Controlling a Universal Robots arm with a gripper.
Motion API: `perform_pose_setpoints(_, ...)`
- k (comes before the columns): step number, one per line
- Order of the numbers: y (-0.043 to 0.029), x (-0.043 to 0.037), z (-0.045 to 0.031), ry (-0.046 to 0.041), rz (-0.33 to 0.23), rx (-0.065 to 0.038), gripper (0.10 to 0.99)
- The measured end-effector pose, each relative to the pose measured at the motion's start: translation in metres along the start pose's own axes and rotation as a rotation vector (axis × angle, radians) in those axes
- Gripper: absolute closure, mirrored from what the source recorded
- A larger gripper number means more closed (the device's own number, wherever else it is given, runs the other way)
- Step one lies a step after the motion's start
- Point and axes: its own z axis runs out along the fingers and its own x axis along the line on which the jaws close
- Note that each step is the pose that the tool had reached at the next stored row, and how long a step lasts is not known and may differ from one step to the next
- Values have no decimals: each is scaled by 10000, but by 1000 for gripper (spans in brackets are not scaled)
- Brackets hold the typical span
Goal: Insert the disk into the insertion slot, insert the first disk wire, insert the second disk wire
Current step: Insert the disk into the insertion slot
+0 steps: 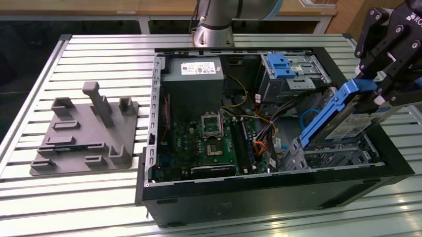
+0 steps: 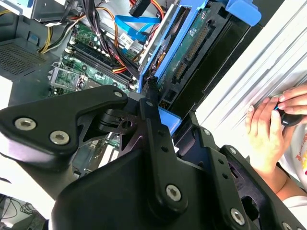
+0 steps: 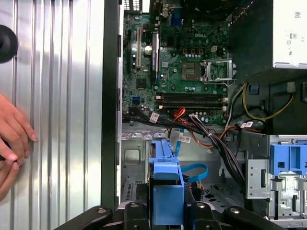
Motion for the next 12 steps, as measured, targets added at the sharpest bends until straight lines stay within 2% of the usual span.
perform_pose_setpoints(12,-2,6,69,1,0,0,725)
